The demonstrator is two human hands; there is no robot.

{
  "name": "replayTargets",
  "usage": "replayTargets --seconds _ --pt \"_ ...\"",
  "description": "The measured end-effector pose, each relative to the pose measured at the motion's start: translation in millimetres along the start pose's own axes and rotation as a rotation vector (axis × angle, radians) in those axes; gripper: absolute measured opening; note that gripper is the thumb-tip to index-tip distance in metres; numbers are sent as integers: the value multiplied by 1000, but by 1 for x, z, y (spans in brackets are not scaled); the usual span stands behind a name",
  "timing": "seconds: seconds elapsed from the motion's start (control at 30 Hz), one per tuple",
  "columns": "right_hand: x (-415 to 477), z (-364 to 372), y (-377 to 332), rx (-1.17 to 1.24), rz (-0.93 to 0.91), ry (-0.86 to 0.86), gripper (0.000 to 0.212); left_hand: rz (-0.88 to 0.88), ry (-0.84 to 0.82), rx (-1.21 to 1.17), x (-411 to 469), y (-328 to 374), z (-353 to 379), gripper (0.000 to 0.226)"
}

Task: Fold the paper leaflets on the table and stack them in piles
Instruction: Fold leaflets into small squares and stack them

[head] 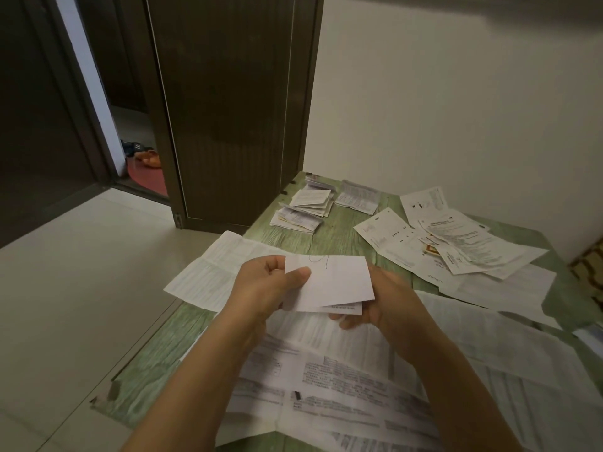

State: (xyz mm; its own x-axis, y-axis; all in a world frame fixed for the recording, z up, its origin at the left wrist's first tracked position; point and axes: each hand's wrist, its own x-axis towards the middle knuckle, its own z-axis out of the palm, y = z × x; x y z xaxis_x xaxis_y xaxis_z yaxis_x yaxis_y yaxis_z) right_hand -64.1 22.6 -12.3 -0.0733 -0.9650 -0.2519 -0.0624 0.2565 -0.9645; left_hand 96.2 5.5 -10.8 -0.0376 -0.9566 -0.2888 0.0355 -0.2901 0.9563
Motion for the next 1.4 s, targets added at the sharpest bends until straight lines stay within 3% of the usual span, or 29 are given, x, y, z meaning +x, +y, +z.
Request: replayTargets --seconds 0.13,0.3,0.37,0.6,1.4 --pt "0 -1 4 -8 -9 -118 59 49 -17 51 -2 1 -5 7" --pt "-2 1 9 -165 -121 -39 19 51 -57 92 -7 0 -10 7" --pt "-2 4 11 -153 -133 -21 12 61 -69 104 -9 0 -14 7" --pt "-4 13 14 -111 -154 -45 21 28 -126 82 -15 -6 -26 6" --pt "-14 30 14 -173 -167 -197 11 104 -125 171 -30 -17 -45 12"
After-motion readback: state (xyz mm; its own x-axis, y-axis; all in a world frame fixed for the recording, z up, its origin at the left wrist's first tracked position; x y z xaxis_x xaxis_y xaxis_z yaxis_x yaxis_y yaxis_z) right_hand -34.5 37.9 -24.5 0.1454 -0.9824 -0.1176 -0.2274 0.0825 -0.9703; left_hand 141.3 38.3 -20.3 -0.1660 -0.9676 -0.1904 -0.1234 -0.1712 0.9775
